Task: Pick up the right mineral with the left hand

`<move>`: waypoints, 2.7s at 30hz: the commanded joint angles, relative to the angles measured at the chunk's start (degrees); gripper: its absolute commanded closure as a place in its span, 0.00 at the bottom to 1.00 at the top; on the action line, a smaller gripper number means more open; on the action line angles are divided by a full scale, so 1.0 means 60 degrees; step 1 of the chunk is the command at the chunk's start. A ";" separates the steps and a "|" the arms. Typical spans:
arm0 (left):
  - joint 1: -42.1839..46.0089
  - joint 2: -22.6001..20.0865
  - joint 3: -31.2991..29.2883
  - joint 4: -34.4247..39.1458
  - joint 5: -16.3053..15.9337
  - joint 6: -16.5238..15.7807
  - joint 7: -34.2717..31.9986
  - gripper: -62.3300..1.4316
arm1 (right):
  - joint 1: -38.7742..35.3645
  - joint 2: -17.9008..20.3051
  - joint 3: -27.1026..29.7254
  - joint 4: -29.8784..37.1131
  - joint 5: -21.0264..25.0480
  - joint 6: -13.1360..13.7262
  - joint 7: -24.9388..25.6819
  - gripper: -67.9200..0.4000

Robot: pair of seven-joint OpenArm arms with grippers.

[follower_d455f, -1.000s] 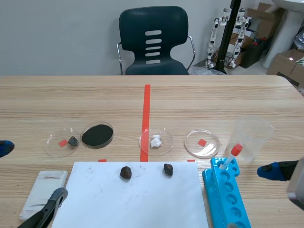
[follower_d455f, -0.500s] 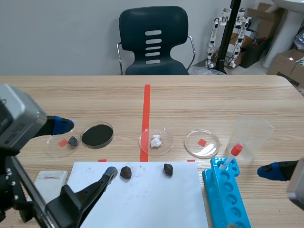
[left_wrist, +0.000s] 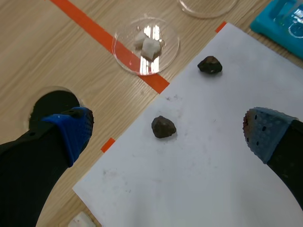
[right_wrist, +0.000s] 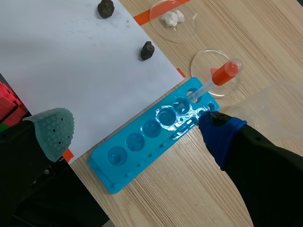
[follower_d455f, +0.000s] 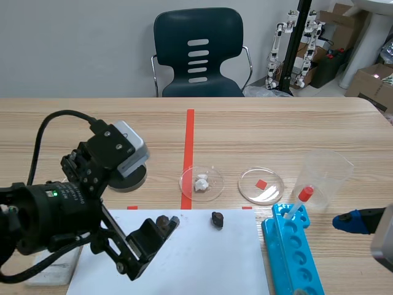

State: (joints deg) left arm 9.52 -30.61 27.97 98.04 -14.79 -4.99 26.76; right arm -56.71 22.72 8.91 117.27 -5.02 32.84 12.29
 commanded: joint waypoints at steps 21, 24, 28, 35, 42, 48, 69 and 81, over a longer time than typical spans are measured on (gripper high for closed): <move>-0.2885 0.3486 0.2473 -0.1861 -0.0390 0.4160 0.3712 0.00 | 0.0062 0.0102 0.0022 0.0153 0.0076 -0.0011 0.0076 0.19; -0.3133 0.3905 0.2481 -0.2269 -0.0353 0.4524 0.4087 0.00 | 0.0062 0.0102 0.0022 0.0153 0.0076 -0.0011 0.0076 0.19; -0.3475 0.4335 0.2481 -0.2932 -0.0357 0.4641 0.4535 0.00 | 0.0062 0.0102 0.0022 0.0153 0.0076 -0.0011 0.0076 0.19; -0.3978 0.4936 0.2579 -0.3861 -0.0357 0.4634 0.5013 0.00 | 0.0062 0.0102 0.0022 0.0153 0.0076 -0.0011 0.0076 0.19; -0.4160 0.5399 0.2641 -0.4390 -0.0073 0.4637 0.4965 0.00 | 0.0062 0.0102 0.0022 0.0153 0.0076 -0.0011 0.0076 0.19; -0.4408 0.5814 0.2641 -0.5020 -0.0069 0.4666 0.4958 0.00 | 0.0062 0.0102 0.0022 0.0153 0.0076 -0.0011 0.0073 0.19; -0.5406 0.6513 0.2641 -0.7471 0.0157 0.4663 0.4947 0.00 | 0.0062 0.0102 0.0022 0.0153 0.0076 -0.0011 0.0076 0.19; -0.5533 0.6513 0.2641 -0.7745 0.0066 0.4634 0.4867 0.00 | 0.0062 0.0102 0.0022 0.0153 0.0076 -0.0011 0.0076 0.19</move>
State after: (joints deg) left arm -22.72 6.50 43.59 50.46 -14.24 22.87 56.14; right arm -56.71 22.70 8.91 117.27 -5.02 32.84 12.29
